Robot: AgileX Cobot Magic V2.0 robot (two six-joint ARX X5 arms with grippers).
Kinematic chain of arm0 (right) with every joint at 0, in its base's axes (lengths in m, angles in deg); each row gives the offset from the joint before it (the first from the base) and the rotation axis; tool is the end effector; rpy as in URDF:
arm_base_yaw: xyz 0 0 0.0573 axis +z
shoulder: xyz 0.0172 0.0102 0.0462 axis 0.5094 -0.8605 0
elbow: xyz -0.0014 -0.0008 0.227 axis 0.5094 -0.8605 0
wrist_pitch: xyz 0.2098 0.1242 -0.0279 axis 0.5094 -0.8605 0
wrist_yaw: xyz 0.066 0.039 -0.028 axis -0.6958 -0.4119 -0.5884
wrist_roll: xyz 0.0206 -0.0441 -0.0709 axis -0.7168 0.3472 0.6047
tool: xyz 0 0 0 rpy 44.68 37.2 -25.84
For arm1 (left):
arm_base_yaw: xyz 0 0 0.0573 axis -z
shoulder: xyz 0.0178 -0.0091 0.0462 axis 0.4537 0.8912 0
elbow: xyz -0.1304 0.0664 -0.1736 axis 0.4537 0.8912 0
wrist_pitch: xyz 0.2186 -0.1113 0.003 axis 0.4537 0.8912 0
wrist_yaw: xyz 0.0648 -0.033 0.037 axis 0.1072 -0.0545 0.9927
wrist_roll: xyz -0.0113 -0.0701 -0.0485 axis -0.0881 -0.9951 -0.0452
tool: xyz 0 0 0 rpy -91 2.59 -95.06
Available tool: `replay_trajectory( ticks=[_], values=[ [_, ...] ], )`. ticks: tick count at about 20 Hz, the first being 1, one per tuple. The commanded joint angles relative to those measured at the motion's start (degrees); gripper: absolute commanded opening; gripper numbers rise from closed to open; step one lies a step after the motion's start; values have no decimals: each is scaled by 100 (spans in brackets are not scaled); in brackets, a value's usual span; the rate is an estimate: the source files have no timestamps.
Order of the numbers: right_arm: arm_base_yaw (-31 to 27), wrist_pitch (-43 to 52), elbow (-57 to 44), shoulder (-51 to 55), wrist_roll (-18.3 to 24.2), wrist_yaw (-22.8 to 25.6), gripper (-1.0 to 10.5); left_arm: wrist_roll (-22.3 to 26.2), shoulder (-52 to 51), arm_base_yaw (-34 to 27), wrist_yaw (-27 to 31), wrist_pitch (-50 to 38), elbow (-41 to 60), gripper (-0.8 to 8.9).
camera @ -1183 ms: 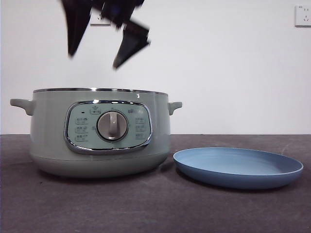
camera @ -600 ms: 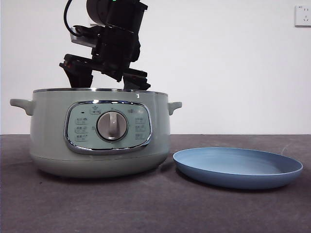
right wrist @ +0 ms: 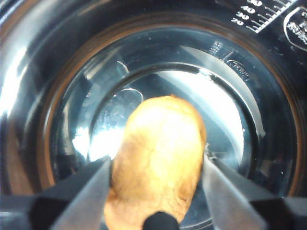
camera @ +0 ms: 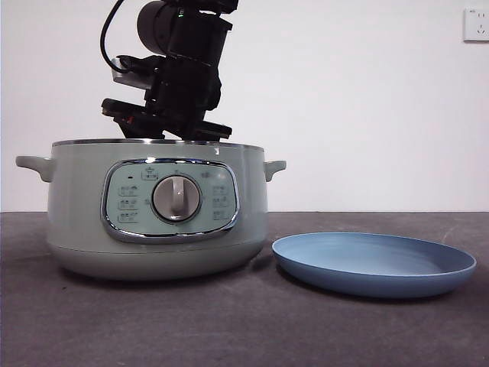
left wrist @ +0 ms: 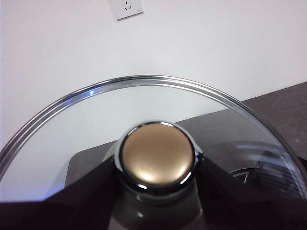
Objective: Take the potato out from the steamer,put the potato on the plate,close the lid
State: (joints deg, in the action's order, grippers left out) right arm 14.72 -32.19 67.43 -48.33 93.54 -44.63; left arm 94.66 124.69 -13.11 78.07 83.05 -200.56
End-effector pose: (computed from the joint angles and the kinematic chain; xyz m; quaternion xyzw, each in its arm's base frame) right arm 0.3366 0.3461 0.1796 -0.2420 0.4949 0.3702 0.7479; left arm 0.1514 -0.0242 0.5272 0.1124 0.1167 -0.0427 0.9859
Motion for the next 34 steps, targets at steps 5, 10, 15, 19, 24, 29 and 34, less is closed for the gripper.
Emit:
replay_trajectory(
  ticks=[5,10,15,19,24,29,34],
  values=[
    [-96,-210,-9,339,70,66,-11,44,33,-9,-17,133,-44,-8],
    [-546,-680,-9,2118,59,658,-12,48,634,-11,-767,-28,-44,-8],
    [-1346,-1335,-9,3281,-407,654,-12,48,1222,-9,-1956,-166,-44,-8],
    [-1875,-1368,-17,3412,-745,597,-12,48,1517,-9,-2734,-197,-44,-8],
    [-2013,-1370,-905,3412,-859,540,-12,48,1587,-4,-2870,-232,-44,-8],
    [-1991,-1097,-2927,3407,-859,337,-12,48,1587,-4,-2868,-245,-44,-8],
    [-1985,37,-4422,3407,-866,295,-12,48,1587,-4,-2870,-240,-44,-8]
  ],
)
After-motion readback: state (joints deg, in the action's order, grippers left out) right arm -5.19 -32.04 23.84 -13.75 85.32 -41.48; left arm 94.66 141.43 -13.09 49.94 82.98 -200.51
